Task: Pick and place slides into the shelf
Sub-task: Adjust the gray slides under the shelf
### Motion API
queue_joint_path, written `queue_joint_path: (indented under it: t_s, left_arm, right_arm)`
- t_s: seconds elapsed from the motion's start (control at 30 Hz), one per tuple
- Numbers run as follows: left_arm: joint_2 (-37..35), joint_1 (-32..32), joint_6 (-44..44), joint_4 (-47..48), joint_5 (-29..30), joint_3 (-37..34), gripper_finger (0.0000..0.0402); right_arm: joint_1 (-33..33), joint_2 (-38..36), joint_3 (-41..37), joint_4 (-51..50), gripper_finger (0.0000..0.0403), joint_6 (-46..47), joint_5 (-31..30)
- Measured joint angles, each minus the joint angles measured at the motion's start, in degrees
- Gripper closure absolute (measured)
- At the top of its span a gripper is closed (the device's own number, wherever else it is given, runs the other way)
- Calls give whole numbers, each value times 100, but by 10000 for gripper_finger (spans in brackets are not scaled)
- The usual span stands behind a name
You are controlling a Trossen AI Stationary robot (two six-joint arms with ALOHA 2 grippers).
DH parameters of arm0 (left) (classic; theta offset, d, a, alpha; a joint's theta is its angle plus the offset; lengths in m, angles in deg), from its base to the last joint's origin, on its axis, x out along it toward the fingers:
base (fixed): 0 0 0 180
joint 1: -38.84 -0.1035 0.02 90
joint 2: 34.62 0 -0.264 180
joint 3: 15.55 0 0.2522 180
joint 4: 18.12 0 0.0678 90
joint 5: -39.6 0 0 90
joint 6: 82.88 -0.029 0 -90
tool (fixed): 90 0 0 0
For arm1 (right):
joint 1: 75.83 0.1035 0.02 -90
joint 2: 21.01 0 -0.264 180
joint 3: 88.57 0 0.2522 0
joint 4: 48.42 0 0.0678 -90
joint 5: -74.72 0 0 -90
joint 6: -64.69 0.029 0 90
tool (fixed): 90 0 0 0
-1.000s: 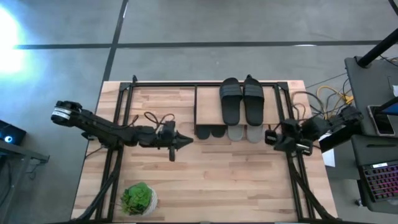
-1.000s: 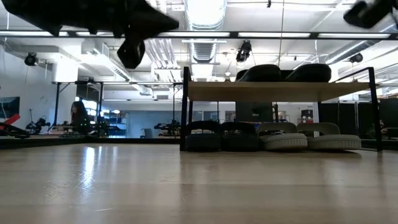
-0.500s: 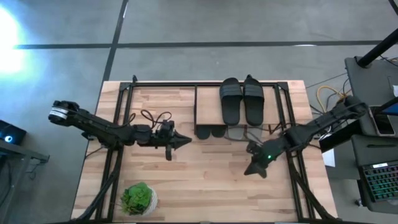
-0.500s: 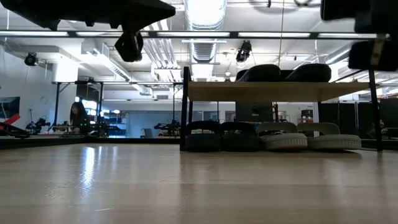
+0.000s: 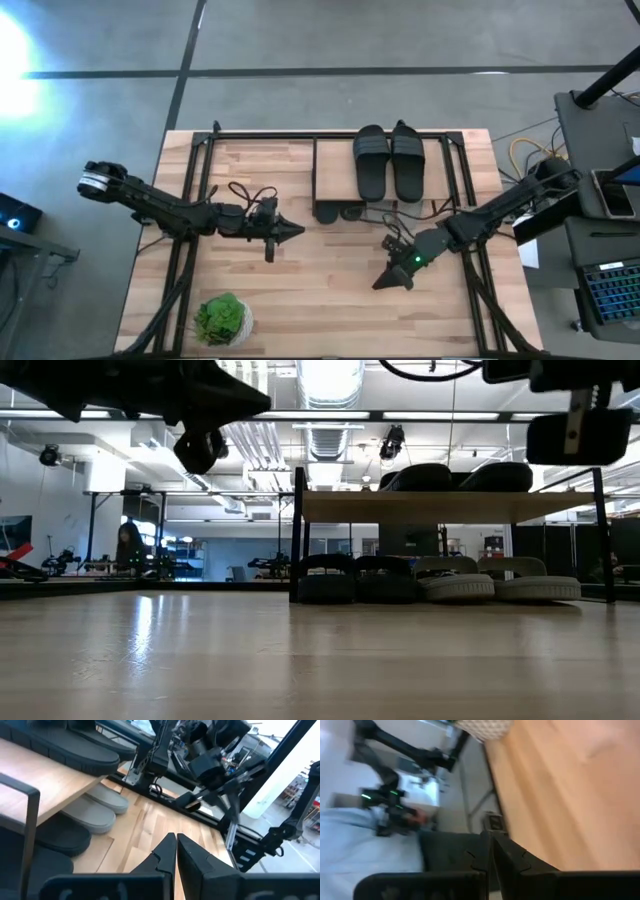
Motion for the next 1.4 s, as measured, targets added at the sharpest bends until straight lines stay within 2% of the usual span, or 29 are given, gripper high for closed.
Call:
queue_joint_path:
  t_s: [0.1,0.17,0.33,0.47,0.53,0.6,0.67,0.77,0.83,0.9,1.0,1.13,1.4]
  left_arm:
    - [-2,0,-10,144,0,0,402]
    - [-1,0,-10,345,0,-2,402]
    - [0,0,-12,803,-1,-2,402]
    - [0,-6,-12,1061,0,0,402]
    - [0,-7,-13,1151,1,-1,402]
    - [0,-7,-14,1236,23,0,402]
    - [0,-7,-14,1302,38,0,402]
    - [0,-6,-50,1304,142,0,402]
    - [0,-4,-69,1323,293,0,402]
    - [0,-8,-81,1327,491,0,402]
    - [0,-22,-349,1327,676,0,402]
    - [0,-31,-506,1321,839,0,402]
    - [0,-31,-500,1319,844,0,402]
  right_arm:
    - [0,258,0,750,390,459,0]
    - [-21,394,0,1056,390,417,8]
    - [-26,541,-5,250,390,872,-240]
    - [-26,599,-7,-1084,390,1535,-201]
    - [-17,519,-7,-2158,390,2185,-104]
    - [68,346,-2,-3348,390,2867,-287]
    - [223,76,108,-4645,390,3499,-761]
    - [514,-362,405,-6362,390,4534,-1881]
    - [658,-584,500,-7088,390,5270,-2582]
    - [648,-795,505,-7087,390,5431,-2822]
    - [644,-902,422,-6956,390,5010,-2970]
    - [612,-487,327,-7067,390,5504,-3619]
    - [407,525,309,-6972,390,5617,-3553]
